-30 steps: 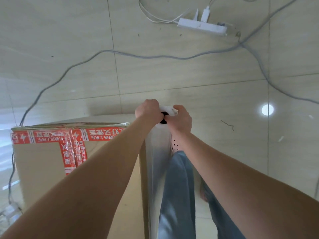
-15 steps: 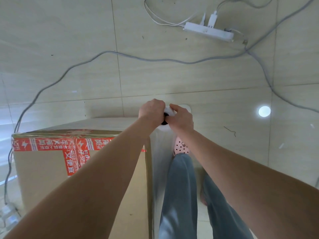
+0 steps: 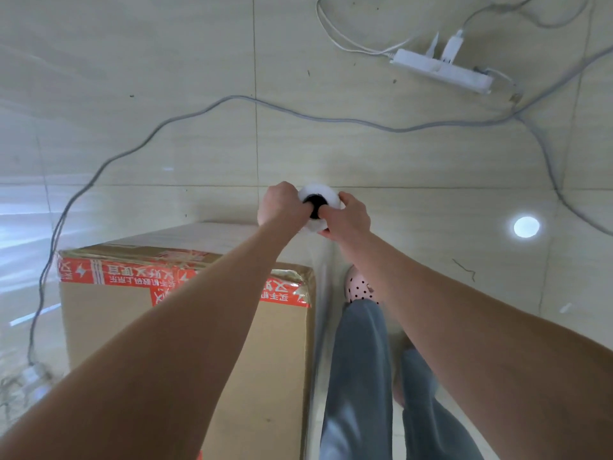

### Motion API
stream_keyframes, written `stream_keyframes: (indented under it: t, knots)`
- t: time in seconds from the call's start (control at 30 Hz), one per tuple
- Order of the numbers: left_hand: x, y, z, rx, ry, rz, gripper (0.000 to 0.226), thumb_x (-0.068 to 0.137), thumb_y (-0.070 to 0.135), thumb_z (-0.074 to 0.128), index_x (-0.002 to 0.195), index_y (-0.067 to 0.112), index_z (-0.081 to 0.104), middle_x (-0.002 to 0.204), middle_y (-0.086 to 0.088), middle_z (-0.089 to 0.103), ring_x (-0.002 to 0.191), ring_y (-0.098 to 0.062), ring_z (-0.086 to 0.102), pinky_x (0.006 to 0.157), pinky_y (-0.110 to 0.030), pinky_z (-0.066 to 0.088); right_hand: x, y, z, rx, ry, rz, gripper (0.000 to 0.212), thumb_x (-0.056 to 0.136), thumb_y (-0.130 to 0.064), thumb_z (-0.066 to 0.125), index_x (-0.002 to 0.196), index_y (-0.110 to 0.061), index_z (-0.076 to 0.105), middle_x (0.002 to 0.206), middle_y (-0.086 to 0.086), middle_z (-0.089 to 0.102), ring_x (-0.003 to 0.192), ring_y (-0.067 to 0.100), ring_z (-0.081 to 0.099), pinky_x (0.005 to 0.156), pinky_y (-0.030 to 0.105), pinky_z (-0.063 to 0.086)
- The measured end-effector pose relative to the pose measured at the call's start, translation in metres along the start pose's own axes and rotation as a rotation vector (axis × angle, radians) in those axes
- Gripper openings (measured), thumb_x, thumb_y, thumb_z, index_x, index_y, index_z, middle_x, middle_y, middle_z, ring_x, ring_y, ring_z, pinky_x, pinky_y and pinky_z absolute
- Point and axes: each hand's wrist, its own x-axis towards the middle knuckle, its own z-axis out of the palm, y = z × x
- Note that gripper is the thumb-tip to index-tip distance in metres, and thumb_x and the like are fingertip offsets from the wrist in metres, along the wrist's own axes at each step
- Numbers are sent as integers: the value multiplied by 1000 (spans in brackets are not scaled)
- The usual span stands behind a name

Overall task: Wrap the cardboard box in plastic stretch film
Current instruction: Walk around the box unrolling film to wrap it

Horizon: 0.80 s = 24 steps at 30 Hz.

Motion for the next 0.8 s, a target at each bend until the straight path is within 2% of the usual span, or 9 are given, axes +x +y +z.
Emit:
stream_keyframes:
  t: [0.13, 0.23, 0.3, 0.37, 0.47, 0.53, 0.67, 0.73, 0.8]
  knots:
    - [0, 2, 0, 17, 11, 1, 21, 78, 28, 63, 79, 7, 62, 79, -11, 66, 75, -30, 67, 59, -31, 52, 2, -3, -3, -24, -10, -3, 38, 74, -8, 61, 112, -12, 60, 72, -8, 51, 76, 27, 64, 81, 46, 56]
    - [-1, -1, -2, -21, 22, -26, 23, 79, 24, 61, 83, 2, 65, 81, -14, 68, 75, -31, 68, 62, -34, 56, 6, -9, -2, -112, -48, -42, 38, 72, -12, 62, 110, -16, 62, 90, 2, 62, 93, 30, 64, 82, 45, 55]
    - [0, -5, -2, -79, 39, -65, 23, 80, 23, 60, 84, 1, 65, 76, -13, 68, 70, -30, 68, 61, -33, 56, 7, -14, 3, -143, -53, -53, 49, 74, -15, 63, 122, -21, 58, 110, 3, 63, 101, 28, 62, 85, 43, 54]
    - [0, -8, -3, -164, 42, -123, 22, 82, 25, 59, 79, 4, 62, 62, -8, 64, 56, -25, 66, 58, -29, 55, 7, -17, 9, -165, -22, -77, 57, 76, -19, 63, 132, -22, 51, 123, 2, 59, 107, 26, 60, 90, 36, 51]
    - [1, -11, -6, -238, 32, -162, 22, 84, 28, 58, 73, 8, 57, 51, -5, 61, 42, -17, 61, 51, -23, 50, 3, -17, 17, -223, 50, -163, 53, 81, -21, 61, 133, -17, 48, 128, 3, 57, 116, 24, 54, 91, 24, 40]
    - [2, -16, -8, -262, 7, -173, 22, 83, 26, 58, 71, 9, 55, 48, -4, 60, 39, -15, 60, 48, -21, 49, 2, -19, 19, -297, 38, -204, 47, 83, -16, 57, 130, -16, 51, 127, 5, 58, 117, 25, 53, 92, 28, 40]
    - [4, -29, -14, -339, -87, -235, 29, 86, 26, 60, 67, 7, 50, 38, -2, 58, 31, -11, 56, 34, -15, 42, 3, -34, 24, -485, -58, -264, 32, 81, -10, 55, 112, -15, 61, 109, 5, 64, 104, 28, 56, 77, 29, 42]
    - [5, -32, -17, -354, -132, -247, 28, 87, 24, 60, 68, 4, 53, 49, -7, 63, 40, -16, 62, 44, -22, 53, 5, -41, 26, -610, -106, -306, 18, 78, -7, 52, 90, -18, 60, 88, 2, 60, 87, 28, 53, 57, 26, 36]
    - [6, -32, -21, -236, -120, -174, 20, 86, 20, 58, 78, 2, 57, 66, -12, 67, 56, -23, 66, 54, -27, 55, 7, -47, 28, -743, -146, -335, 16, 77, -7, 50, 87, -16, 59, 85, 3, 58, 80, 27, 51, 53, 26, 30]
